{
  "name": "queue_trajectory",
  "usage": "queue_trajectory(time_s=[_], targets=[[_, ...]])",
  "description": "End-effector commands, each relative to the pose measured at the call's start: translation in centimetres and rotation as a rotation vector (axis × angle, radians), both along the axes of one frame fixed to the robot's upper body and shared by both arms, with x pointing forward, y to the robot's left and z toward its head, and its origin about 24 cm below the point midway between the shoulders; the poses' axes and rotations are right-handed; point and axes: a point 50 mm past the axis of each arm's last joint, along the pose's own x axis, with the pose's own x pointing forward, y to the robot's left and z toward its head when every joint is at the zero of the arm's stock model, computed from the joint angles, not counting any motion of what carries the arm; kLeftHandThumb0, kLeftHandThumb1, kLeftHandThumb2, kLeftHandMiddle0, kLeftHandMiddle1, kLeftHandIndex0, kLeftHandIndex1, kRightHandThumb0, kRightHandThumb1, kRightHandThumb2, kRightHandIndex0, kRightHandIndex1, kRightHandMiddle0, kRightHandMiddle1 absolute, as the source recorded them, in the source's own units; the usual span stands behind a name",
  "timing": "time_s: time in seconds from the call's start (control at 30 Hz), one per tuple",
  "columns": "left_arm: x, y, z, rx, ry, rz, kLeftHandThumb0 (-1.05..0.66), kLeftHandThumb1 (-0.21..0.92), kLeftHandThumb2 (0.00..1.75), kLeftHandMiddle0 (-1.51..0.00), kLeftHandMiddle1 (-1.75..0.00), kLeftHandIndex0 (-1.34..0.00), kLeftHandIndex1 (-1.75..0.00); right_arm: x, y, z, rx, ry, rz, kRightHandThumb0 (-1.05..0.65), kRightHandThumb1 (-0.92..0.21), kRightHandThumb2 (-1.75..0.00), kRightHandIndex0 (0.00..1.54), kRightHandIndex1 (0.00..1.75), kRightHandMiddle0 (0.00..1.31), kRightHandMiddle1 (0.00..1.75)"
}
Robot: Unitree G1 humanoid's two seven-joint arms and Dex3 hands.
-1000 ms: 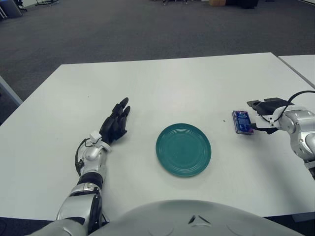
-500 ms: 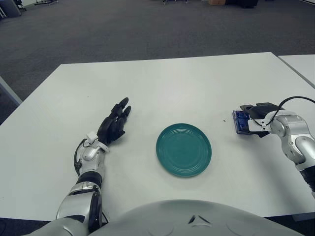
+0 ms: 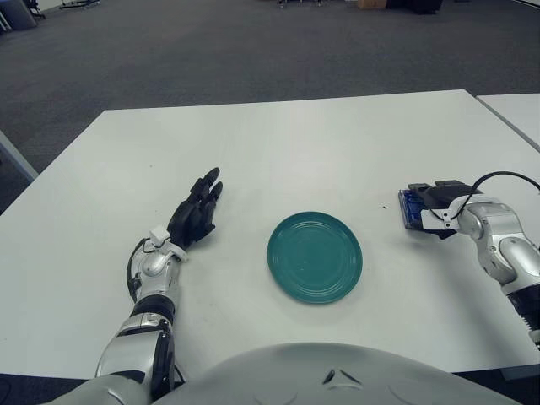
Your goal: Put the gum into the plate.
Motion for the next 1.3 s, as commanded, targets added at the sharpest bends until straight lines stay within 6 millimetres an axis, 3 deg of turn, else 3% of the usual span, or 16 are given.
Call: queue_trajectory(time_s=[0.0, 1.27], targets=[[-3.0, -0.1, -3.1, -0.018, 0.176, 0.021, -1.05, 0.92, 0.75, -0.10, 0.00, 0.00, -0.23, -0.1, 0.1, -0.4, 0.016, 0.006, -0.005, -1.05, -0.92, -0.90, 0.00, 0.00, 0.00, 0.00], [-3.3, -0.2, -1.7, -0.031, 0.134, 0.041, -1.05, 0.92, 0.79, -0.15, -0.01, 0.00, -0.27, -2.1, -0.5, -2.3, 0.017, 0.036, -0.020, -1.05, -0.92, -0.89, 0.03, 0.01, 0.00, 0.00]])
